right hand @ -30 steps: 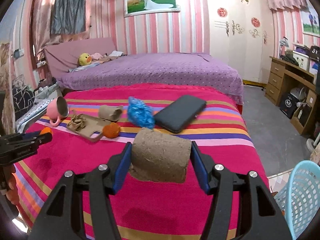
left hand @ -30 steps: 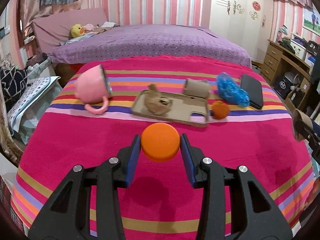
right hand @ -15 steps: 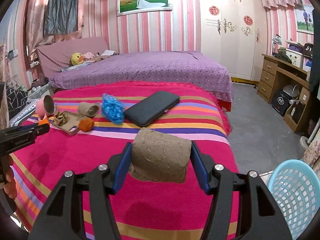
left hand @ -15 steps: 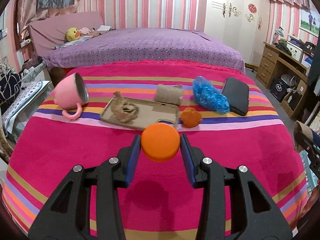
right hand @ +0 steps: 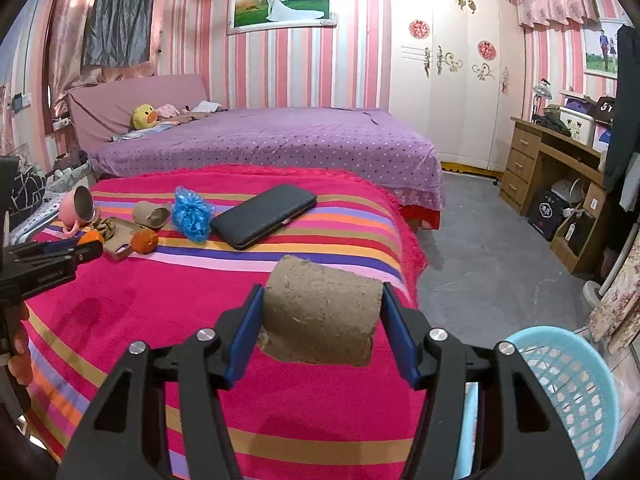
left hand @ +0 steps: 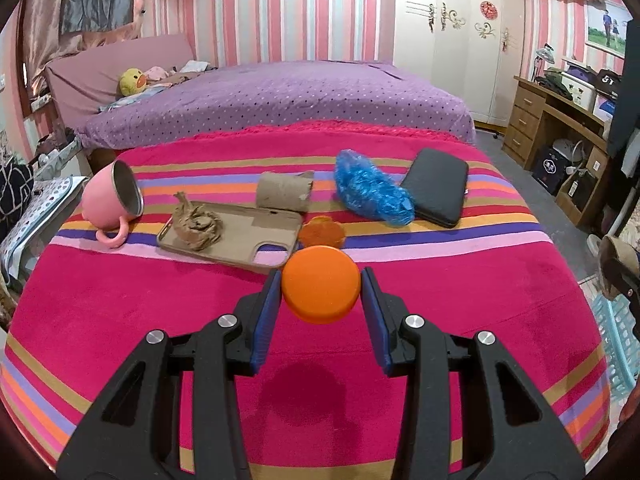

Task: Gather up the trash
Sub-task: 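Carry the orange lid and cardboard tube over the blue basket, then open both grippers to drop the orange lid and cardboard tube into the basket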

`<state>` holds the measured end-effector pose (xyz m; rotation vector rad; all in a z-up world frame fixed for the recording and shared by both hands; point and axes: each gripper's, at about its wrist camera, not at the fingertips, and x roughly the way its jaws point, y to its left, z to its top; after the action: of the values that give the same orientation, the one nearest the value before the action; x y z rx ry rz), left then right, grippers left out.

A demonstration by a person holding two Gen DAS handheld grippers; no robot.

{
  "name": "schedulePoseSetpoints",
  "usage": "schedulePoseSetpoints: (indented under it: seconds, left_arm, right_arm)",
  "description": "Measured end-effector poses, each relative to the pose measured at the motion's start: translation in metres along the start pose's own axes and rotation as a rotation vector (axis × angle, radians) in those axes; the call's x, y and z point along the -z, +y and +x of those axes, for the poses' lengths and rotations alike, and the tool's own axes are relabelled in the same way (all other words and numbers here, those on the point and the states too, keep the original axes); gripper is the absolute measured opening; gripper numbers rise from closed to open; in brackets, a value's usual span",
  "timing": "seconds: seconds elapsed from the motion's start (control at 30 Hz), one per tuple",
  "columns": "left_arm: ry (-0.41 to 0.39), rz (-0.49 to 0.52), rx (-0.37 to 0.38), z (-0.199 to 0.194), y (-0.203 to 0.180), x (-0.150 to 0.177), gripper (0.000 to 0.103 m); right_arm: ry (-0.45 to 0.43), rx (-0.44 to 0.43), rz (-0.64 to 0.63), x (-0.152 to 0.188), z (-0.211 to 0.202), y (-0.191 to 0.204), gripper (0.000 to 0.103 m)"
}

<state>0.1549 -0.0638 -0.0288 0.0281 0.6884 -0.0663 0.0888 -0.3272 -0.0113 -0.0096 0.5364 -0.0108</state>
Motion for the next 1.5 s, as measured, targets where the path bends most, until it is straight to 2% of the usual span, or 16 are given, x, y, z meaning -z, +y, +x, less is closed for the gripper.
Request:
schedulePoseSetpoints:
  seconds: [0.2, 0.4, 0.57, 0.7, 0.93, 1.13, 1.33, 1.5]
  left_arm:
    - [-0.023, 0.030, 0.006, -0.009, -0.030, -0.006, 0.039]
    - [-0.045, 0.094, 0.038, -0.022, -0.083, -0.008, 0.039]
    - [-0.068, 0.129, 0.105, -0.033, -0.138, -0.010, 0.039]
    - [-0.075, 0.165, 0.154, -0.041, -0.183, -0.004, 0.039]
    - [-0.040, 0.222, 0.237, -0.043, -0.261, 0.024, 0.039]
    - [-0.011, 0.264, 0.285, -0.040, -0.311, 0.047, 0.039]
    - [0.008, 0.296, 0.302, -0.036, -0.344, 0.065, 0.039]
    - [0.035, 0.305, 0.327, -0.029, -0.366, 0.069, 0.039]
  right_arm:
    - [-0.025, 0.027, 0.036, 0.000, -0.020, -0.042, 0.057]
    - [-0.024, 0.059, 0.051, 0.008, -0.035, -0.085, 0.057]
    - [-0.014, 0.100, 0.050, 0.019, -0.046, -0.122, 0.057]
    - [-0.011, 0.135, 0.105, 0.032, -0.054, -0.160, 0.057]
    - [0.027, 0.207, 0.126, 0.055, -0.063, -0.208, 0.057]
    - [0.053, 0.249, 0.150, 0.070, -0.069, -0.242, 0.057]
    - [0.056, 0.265, 0.187, 0.086, -0.076, -0.271, 0.057]
    - [0.055, 0.261, 0.190, 0.092, -0.075, -0.275, 0.057]
